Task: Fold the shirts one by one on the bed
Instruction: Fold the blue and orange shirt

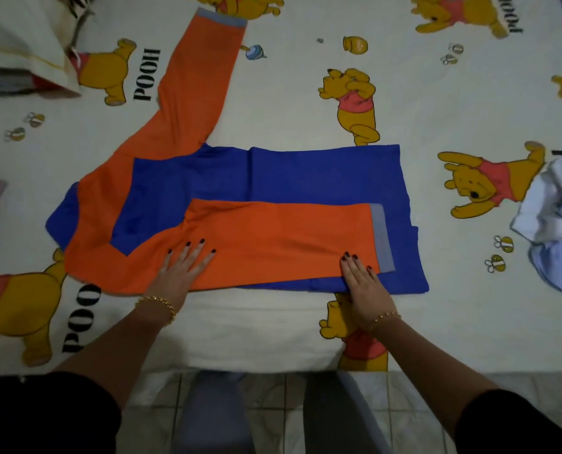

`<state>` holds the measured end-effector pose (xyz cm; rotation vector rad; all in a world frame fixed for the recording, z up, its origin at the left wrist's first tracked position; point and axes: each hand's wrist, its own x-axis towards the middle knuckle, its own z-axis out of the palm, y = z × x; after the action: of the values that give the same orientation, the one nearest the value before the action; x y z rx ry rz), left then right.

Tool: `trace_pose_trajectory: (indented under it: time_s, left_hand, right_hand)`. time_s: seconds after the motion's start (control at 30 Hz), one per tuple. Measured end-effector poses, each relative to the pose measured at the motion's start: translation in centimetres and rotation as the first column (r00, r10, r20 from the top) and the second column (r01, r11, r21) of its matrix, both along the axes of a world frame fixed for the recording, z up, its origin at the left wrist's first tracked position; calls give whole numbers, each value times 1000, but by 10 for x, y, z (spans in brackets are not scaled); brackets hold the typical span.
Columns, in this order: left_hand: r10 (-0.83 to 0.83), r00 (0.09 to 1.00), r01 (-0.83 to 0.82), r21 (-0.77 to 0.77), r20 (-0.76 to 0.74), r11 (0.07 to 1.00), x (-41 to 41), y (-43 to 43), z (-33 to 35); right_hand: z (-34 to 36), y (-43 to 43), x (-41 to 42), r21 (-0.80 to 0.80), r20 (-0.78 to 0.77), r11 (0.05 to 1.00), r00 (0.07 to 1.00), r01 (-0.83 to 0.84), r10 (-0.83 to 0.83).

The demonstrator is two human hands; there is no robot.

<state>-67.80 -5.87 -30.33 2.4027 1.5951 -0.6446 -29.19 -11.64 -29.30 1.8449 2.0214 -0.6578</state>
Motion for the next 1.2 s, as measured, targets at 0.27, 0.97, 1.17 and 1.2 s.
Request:
trace_pose_trajectory:
  time_s: [0.27,0.97,1.17,1.2]
  left_hand:
    - [340,843,-371,-9,417,929,-23,-24,35]
    - [272,849,-339,70,453,938,-142,46,35]
    - [396,856,-416,-12,332,909,-144,84,47]
    - [407,861,-424,-13,304,906,-144,92,46]
  right_hand:
    - [31,26,-33,77,-96,997,995,20,-12]
    - [24,195,-274,183,-6,812,825,-554,565]
    - [34,216,-266,198,11,860,878,-471,479]
    - [32,217,-267,181,31,868,885,-463,465]
